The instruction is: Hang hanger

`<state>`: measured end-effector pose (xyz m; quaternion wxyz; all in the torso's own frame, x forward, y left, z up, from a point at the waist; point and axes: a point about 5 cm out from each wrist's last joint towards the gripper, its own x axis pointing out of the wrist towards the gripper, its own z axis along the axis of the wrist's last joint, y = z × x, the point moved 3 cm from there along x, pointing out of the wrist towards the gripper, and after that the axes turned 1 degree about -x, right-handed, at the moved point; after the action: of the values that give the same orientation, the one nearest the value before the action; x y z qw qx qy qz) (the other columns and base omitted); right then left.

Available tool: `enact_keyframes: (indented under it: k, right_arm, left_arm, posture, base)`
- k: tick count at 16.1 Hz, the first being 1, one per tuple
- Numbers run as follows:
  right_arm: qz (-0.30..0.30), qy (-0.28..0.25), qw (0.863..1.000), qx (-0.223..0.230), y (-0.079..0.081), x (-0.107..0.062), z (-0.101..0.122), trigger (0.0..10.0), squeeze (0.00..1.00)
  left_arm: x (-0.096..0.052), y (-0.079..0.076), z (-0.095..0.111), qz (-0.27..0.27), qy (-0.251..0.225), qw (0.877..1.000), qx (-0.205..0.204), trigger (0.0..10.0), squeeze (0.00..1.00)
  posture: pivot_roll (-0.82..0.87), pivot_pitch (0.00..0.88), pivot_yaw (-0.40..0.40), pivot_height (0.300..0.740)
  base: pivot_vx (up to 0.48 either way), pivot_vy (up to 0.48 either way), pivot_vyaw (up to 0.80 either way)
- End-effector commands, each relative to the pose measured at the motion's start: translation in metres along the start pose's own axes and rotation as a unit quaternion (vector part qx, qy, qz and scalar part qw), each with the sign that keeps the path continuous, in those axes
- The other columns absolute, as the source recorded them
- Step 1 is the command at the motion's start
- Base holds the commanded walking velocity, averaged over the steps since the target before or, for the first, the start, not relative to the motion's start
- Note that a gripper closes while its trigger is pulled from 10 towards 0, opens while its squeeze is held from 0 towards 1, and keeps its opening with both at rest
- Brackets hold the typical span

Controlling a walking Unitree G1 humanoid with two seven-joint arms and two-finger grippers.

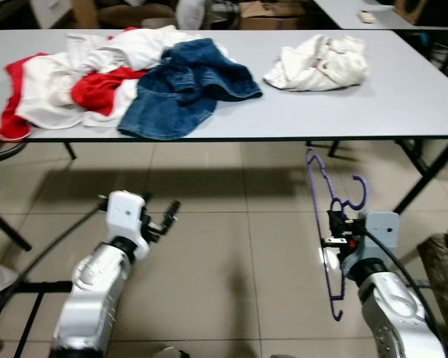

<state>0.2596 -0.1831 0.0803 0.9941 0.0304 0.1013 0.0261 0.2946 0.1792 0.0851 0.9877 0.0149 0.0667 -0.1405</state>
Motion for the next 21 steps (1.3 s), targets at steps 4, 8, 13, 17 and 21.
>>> enact_keyframes:
  k: [4, 8, 13, 17, 21]
  right_arm:
    - [-0.044, -0.054, 0.998, 0.01, -0.005, 0.007, 0.017, 10.0, 0.0]
    - [-0.128, -0.076, 0.989, -0.016, -0.018, 0.011, 0.022, 10.0, 0.0]
    - [-0.105, -0.071, 0.992, -0.008, -0.008, 0.021, 0.022, 10.0, 0.0]
    - [-0.058, -0.071, 0.995, 0.038, 0.007, 0.021, 0.022, 10.0, 0.0]
    - [-0.03, -0.076, 0.996, 0.046, 0.011, 0.022, 0.026, 10.0, 0.0]
  left_arm:
    - [0.004, 0.002, 0.011, 0.002, -0.018, 1.0, -0.013, 10.0, 0.0]
    - [0.012, -0.005, 0.014, -0.008, -0.025, 0.999, -0.02, 10.0, 0.0]
    - [0.008, -0.013, 0.016, -0.025, -0.021, 0.999, 0.007, 10.0, 0.0]
    - [0.008, -0.013, 0.018, -0.03, -0.023, 0.999, 0.005, 10.0, 0.0]
    - [0.01, -0.014, 0.023, -0.029, -0.03, 0.999, 0.002, 10.0, 0.0]
  posture:
    - [-0.14, 0.029, 0.047, 0.74]
    - [-0.14, 0.001, 0.042, 0.74]
    - [-0.09, 0.018, 0.013, 0.74]
    - [-0.09, 0.042, 0.02, 0.74]
    - [-0.09, 0.047, 0.009, 0.74]
  base:
    - [0.0, 0.0, 0.0]
    - [0.0, 0.0, 0.0]
    - [0.0, 0.0, 0.0]
    - [0.0, 0.0, 0.0]
    - [0.0, 0.0, 0.0]
